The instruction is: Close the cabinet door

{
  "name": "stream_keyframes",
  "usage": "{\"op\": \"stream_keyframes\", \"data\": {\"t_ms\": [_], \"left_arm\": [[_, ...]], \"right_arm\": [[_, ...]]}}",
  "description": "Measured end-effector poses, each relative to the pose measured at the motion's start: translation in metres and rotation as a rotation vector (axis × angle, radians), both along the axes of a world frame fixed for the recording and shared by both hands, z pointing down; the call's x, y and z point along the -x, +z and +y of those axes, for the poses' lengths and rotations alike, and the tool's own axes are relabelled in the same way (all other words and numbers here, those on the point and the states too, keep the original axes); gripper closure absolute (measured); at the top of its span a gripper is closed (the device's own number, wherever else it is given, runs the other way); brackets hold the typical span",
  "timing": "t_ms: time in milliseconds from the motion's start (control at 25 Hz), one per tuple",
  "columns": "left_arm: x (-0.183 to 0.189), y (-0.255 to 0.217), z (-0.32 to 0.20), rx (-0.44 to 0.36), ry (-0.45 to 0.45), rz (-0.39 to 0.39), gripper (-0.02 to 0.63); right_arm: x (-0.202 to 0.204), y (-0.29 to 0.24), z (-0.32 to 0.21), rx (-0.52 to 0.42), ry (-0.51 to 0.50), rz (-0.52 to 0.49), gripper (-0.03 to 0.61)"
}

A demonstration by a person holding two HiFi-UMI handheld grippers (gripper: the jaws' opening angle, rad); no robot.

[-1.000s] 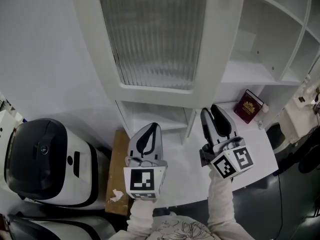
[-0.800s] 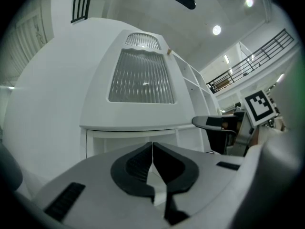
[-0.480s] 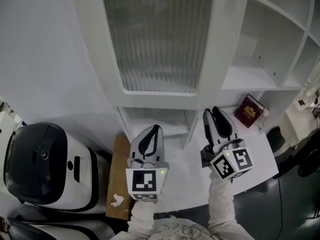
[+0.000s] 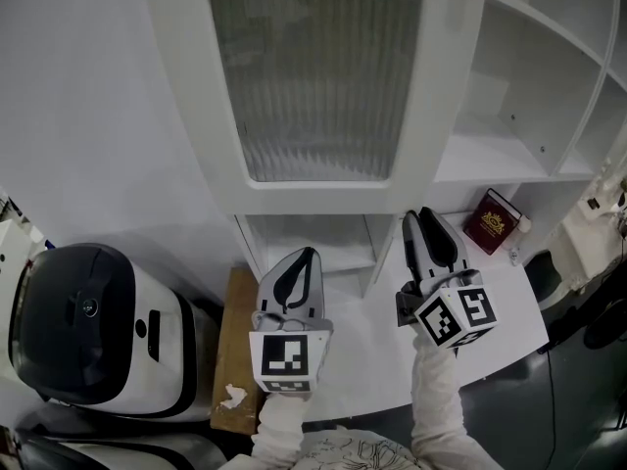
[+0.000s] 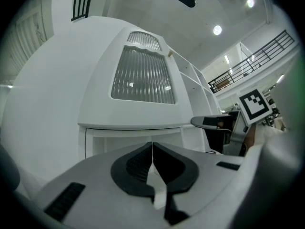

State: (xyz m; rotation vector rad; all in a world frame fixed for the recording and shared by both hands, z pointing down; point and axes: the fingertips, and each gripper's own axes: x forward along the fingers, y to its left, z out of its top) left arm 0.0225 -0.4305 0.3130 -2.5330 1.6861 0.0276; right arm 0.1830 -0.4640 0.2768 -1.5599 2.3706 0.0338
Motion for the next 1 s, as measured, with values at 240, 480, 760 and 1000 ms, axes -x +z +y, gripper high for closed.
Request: {"op": "stream_keyframes", "data": {"t_ms": [240, 480, 760, 1000], "left_arm": [[0.005, 0.0, -0.002, 0.001, -0.011, -0.002, 0.609], [0.01, 0.0, -0.006, 0.002, -0.023, -0.009, 0.609], [0.013, 0.003, -0.009, 0.009, -0.03, -0.011, 0.609], [0.014, 0.006, -0.013, 0.017, -0.037, -0.011, 0.609]], "right_arm": [[0.0, -0.001, -0.007, 0.016, 0.011, 0.003, 0.482], [0.0, -0.001, -0.015, 0.019, 0.014, -0.003, 0.486], [0.001, 0.0, -0.021, 0.019, 0.013, -0.008, 0.486], [0.001, 0.0, -0.027, 0.02, 0.013, -0.007, 0.488]]}}
